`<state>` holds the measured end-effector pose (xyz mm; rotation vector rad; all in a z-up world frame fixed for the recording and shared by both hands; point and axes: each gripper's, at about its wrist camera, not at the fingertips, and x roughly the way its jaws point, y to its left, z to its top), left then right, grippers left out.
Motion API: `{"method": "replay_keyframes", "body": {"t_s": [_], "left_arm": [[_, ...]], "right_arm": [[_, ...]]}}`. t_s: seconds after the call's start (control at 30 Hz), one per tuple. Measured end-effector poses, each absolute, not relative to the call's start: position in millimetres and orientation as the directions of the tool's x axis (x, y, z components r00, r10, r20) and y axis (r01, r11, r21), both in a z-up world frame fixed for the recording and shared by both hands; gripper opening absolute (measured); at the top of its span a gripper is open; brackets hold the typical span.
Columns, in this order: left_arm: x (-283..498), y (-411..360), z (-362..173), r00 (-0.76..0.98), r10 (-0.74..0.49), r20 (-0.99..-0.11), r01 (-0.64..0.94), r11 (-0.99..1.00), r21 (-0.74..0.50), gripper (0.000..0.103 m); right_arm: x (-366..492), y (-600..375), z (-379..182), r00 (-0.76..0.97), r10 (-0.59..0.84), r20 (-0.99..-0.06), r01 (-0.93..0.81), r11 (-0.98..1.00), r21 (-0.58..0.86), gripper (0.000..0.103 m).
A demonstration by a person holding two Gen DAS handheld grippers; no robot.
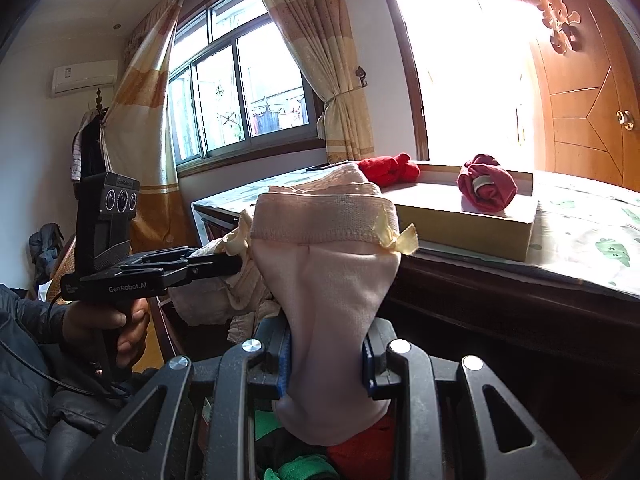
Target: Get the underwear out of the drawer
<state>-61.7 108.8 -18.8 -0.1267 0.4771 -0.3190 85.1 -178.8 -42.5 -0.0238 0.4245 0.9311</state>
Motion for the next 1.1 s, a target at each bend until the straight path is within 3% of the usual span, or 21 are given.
{"method": "replay_keyframes", "body": {"t_s": [1.1], "left_arm": [[-60, 109, -5, 0.895, -0.247, -0.372, 0.227, 0.969, -0.096, 0.038]], "right_arm": [[78, -189, -34, 0.555, 0.781, -0.287, -0.777, 0.610, 0.158, 0.029]]}}
